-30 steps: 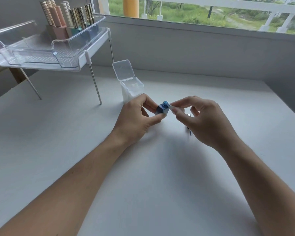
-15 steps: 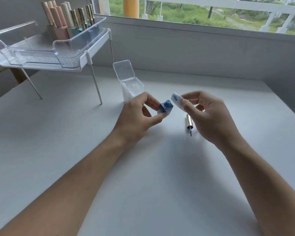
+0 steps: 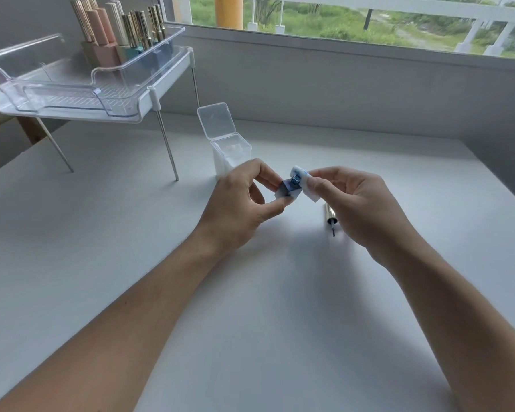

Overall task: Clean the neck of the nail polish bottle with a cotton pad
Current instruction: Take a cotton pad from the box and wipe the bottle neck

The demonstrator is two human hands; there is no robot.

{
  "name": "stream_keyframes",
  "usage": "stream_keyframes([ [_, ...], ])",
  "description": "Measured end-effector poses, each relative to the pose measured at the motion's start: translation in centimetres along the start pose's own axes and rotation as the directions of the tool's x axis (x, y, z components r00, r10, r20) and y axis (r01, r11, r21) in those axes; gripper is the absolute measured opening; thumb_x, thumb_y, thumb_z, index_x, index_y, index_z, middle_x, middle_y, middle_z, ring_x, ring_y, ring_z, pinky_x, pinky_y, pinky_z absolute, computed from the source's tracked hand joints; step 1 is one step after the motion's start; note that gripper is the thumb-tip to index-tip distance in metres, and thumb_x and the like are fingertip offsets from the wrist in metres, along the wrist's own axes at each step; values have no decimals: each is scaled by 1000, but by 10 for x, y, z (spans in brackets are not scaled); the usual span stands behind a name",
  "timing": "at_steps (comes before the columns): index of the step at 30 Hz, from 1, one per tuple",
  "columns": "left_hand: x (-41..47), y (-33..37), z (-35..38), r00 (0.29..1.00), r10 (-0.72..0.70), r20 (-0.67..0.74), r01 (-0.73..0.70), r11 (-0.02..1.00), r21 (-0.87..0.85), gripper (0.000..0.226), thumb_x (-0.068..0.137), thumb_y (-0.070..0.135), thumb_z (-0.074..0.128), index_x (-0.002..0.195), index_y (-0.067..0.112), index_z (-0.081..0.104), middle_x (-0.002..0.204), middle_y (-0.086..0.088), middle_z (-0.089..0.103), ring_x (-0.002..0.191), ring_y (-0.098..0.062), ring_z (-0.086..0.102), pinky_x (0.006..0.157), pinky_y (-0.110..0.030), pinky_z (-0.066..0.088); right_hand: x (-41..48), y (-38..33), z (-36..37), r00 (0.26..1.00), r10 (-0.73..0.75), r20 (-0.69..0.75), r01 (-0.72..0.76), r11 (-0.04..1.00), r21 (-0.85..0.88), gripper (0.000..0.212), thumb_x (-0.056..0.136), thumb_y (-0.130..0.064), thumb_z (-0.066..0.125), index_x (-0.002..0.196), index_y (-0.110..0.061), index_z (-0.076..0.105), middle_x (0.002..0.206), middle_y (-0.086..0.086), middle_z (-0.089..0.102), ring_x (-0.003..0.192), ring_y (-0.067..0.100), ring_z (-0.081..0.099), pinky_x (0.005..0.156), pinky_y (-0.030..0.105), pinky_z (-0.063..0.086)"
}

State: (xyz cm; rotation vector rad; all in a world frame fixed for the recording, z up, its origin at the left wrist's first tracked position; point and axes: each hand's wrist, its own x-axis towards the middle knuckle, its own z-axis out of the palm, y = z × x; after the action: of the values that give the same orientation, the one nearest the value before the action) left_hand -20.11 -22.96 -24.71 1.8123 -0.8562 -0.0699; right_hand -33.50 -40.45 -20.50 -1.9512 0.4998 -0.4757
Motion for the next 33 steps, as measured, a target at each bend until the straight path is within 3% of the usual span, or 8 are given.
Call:
stream_keyframes([
  [4, 0, 0, 0, 1000, 0, -7, 0, 1000, 1, 23, 93, 31, 92, 104, 19, 75, 104, 14, 83, 77, -19, 67, 64, -9, 46, 0, -1, -1, 1000, 12, 11, -12, 1000, 3, 20, 103, -49, 76, 107, -35, 89, 103, -3, 86, 69, 10, 59, 52, 14, 44],
  [9, 0, 0, 1, 1000, -11, -20, 12, 1000, 8, 24, 92, 37, 92, 102, 22, 75, 104, 15, 83, 76, -17, 67, 64, -10, 46, 0, 0, -1, 999, 21, 37, -22, 999, 36, 25, 100, -56, 77, 105, -35, 90, 104, -6, 86, 84, 17, 68, 70, 31, 49],
  [13, 1, 0, 0, 999, -27, -33, 27, 1000, 12, 25, 93, 38, 92, 102, 23, 75, 104, 15, 83, 77, -17, 67, 62, -8, 45, -1, -3, -3, 998, 39, 49, -40, 999, 26, 26, 98, -57, 78, 103, -34, 89, 99, -7, 86, 71, 6, 62, 64, 25, 46],
  [20, 2, -1, 0, 998, -68, -17, 68, 998, -3, 25, 93, 42, 91, 104, 25, 76, 107, 19, 81, 74, -22, 69, 58, -10, 45, 2, -5, -8, 998, 36, -61, -32, 997, 64, 27, 96, -57, 79, 100, -32, 86, 106, -1, 85, 81, 2, 67, 67, 14, 48],
  [23, 2, -1, -1, 998, -59, 21, 59, 998, -21, 25, 94, 43, 91, 107, 27, 78, 108, 22, 80, 73, -24, 71, 60, -16, 53, 2, -4, -6, 998, 9, -70, -5, 998, 65, 33, 95, -61, 80, 104, -30, 86, 102, -8, 86, 93, 7, 77, 74, 19, 51],
  [28, 1, -2, 1, 998, -22, 62, 23, 1000, -15, 22, 95, 37, 90, 112, 28, 80, 113, 18, 80, 73, -24, 72, 68, -31, 60, -2, -5, -1, 999, -26, -41, 26, 1000, 14, 27, 98, -58, 77, 105, -33, 85, 99, -14, 85, 96, 11, 77, 64, 9, 51],
  [31, 1, -4, 1, 999, -6, 47, 7, 1000, -6, 22, 95, 35, 91, 113, 28, 81, 113, 16, 80, 74, -24, 71, 66, -20, 55, -3, -3, 1, 999, -40, -18, 39, 999, -27, 20, 102, -48, 76, 107, -32, 86, 98, -10, 84, 84, 24, 73, 53, 15, 50],
  [33, 1, -4, 1, 999, 2, 35, -2, 1000, 1, 21, 95, 34, 91, 112, 27, 81, 111, 17, 80, 73, -22, 69, 64, -12, 50, -3, -2, 2, 999, -46, -13, 45, 998, -37, 18, 104, -45, 75, 108, -32, 86, 95, -11, 83, 67, 12, 66, 49, 13, 47],
])
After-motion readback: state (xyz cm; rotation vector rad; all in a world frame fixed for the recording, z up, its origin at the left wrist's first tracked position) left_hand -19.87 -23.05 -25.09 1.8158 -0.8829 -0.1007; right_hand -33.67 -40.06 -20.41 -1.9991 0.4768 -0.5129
